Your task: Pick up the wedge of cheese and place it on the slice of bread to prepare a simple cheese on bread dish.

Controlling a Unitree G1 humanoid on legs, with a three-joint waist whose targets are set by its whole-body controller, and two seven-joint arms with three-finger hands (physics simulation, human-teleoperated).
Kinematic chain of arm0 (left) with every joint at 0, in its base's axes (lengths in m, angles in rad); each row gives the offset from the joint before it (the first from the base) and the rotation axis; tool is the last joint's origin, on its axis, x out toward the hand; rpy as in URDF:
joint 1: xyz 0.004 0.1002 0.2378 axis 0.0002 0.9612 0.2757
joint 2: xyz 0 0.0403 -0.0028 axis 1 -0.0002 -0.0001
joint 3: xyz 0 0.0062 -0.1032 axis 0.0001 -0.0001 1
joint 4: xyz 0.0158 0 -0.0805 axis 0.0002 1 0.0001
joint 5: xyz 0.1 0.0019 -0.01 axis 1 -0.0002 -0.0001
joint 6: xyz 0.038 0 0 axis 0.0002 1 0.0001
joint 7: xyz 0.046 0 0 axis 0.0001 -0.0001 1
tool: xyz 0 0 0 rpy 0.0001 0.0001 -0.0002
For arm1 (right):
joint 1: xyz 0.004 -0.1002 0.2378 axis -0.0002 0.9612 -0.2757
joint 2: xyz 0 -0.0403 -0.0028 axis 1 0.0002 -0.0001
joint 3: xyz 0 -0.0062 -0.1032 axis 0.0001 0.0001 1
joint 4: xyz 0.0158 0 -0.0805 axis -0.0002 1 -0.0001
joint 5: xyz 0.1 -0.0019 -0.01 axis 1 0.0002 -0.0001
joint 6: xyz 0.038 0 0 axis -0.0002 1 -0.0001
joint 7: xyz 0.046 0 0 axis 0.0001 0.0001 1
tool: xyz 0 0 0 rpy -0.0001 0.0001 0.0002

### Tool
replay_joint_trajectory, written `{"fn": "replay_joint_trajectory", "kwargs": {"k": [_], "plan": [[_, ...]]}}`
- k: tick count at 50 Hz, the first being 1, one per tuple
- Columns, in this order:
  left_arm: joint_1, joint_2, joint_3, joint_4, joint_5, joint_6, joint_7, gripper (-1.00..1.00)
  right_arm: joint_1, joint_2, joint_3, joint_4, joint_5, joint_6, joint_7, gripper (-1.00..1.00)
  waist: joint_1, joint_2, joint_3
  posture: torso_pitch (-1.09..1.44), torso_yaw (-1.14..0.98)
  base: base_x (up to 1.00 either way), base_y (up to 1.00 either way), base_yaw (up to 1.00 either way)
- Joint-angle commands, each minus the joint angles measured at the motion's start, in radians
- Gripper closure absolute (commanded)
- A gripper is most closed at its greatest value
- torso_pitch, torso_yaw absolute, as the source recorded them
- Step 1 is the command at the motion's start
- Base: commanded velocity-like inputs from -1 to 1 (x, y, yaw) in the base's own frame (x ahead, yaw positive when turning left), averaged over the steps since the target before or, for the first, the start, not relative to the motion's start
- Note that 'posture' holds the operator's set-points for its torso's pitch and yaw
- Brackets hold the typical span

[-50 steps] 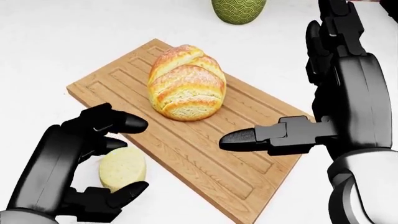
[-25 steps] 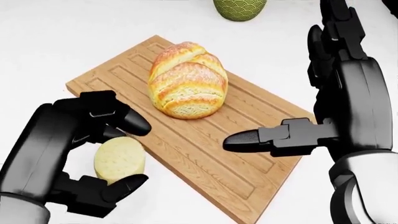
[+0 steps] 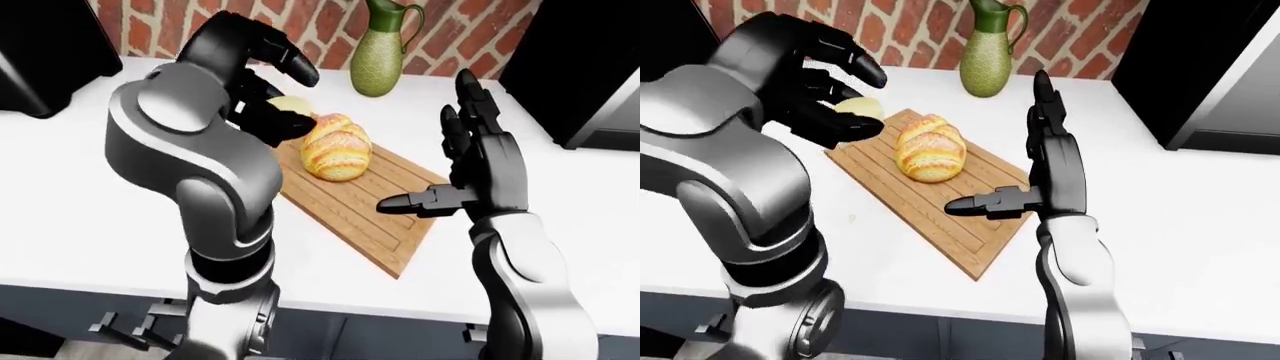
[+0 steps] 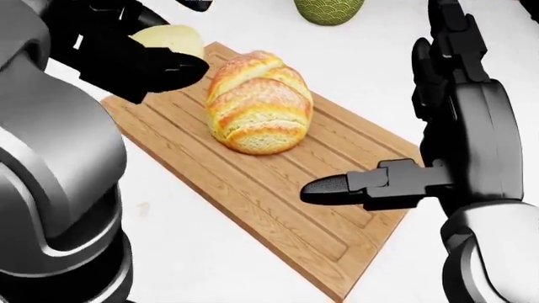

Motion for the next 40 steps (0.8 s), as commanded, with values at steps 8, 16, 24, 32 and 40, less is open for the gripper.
{"fn": "replay_joint_trajectory", "kwargs": {"k": [8,16,24,32,40], "plan": [[-0.174,0.056,-0.012,0.209,-0.290,0.057,0.247,0.33,-0.012,-0.006,-0.018,-0.012,0.008,-0.057,-0.001,-1.00,-0.003,0.001,-0.025,0.00,0.00,0.00,0.00,0.00],[-0.219,0.066,-0.046,0.301,-0.406,0.067,0.348,0.33,0.002,-0.011,-0.030,-0.006,0.021,-0.074,-0.003,-1.00,-0.003,0.000,-0.026,0.00,0.00,0.00,0.00,0.00],[-0.251,0.053,-0.045,0.413,-0.494,0.032,0.458,0.34,0.003,-0.012,-0.026,-0.004,0.023,-0.075,-0.009,-1.00,-0.005,-0.001,-0.026,0.00,0.00,0.00,0.00,0.00],[-0.269,0.043,-0.044,0.492,-0.605,-0.001,0.578,0.34,0.014,-0.016,-0.036,0.006,0.030,-0.092,-0.008,-1.00,-0.005,-0.003,-0.028,0.00,0.00,0.00,0.00,0.00],[-0.270,0.040,-0.048,0.556,-0.687,-0.032,0.658,0.33,0.004,-0.020,-0.035,-0.003,0.031,-0.075,-0.009,-1.00,-0.005,-0.002,-0.029,0.00,0.00,0.00,0.00,0.00]]}}
